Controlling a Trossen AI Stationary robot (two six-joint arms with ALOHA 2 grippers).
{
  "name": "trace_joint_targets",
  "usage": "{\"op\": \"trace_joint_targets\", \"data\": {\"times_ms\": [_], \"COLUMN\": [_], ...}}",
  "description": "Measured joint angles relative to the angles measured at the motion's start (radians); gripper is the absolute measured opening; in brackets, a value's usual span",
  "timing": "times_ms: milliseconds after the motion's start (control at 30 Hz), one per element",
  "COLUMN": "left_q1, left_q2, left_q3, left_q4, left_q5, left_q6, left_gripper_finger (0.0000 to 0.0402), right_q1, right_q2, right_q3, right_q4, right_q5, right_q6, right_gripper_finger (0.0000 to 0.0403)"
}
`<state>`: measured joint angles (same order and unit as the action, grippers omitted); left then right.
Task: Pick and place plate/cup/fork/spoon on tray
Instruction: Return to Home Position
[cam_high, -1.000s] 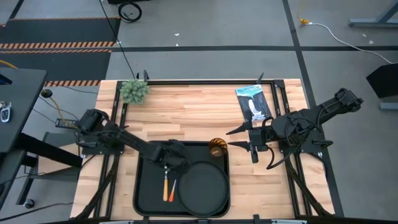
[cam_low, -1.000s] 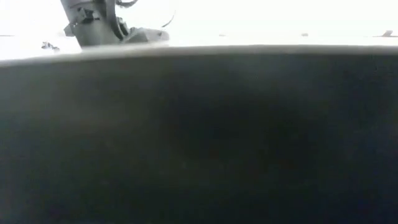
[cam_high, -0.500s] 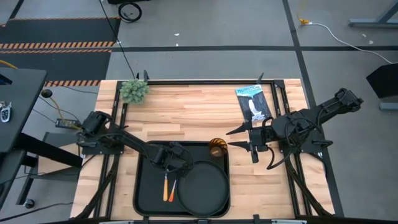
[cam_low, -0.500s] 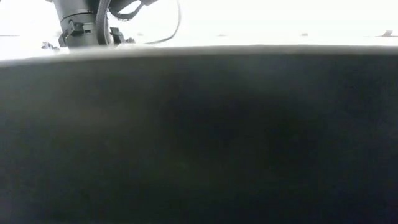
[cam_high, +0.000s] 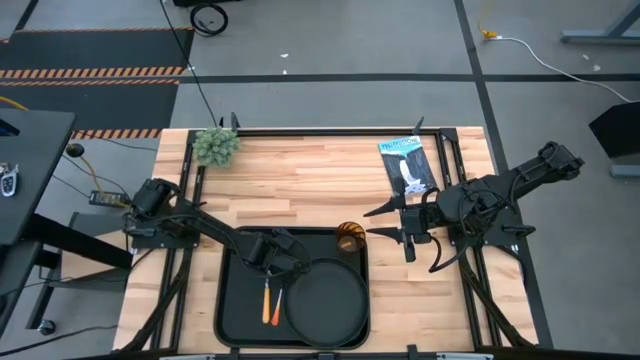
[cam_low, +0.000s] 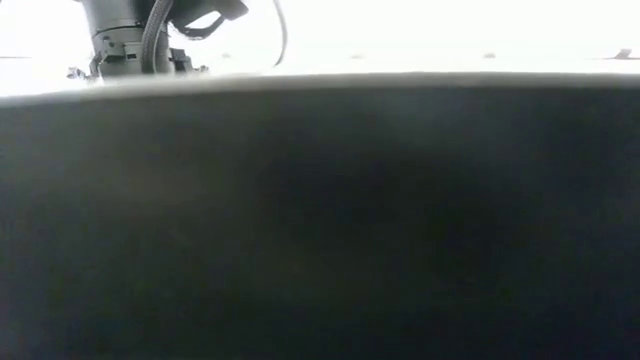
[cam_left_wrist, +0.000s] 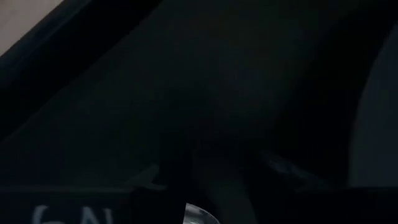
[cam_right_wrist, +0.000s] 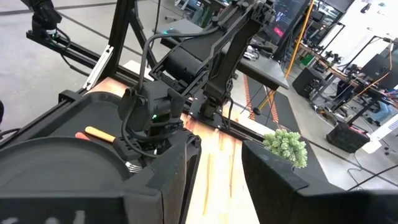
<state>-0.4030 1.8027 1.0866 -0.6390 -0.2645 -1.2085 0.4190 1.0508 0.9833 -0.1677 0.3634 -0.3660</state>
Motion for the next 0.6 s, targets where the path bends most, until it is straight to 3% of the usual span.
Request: {"op": "trace_joint_targets", "data": {"times_ms": [600], "left_q1": [0.0], "left_q2": [0.0], "left_q3": [0.02], "left_q4": [-0.088], "left_q5": [0.049], "left_q6": [0.018], "left_gripper_finger": [0.0143], "right_q1": [0.0], "right_q2": [0.0], "right_q3": [0.0], "right_q4": [0.0], "right_q5": [0.0], "right_q6": [0.0], "right_gripper_finger": [0.0162]}}
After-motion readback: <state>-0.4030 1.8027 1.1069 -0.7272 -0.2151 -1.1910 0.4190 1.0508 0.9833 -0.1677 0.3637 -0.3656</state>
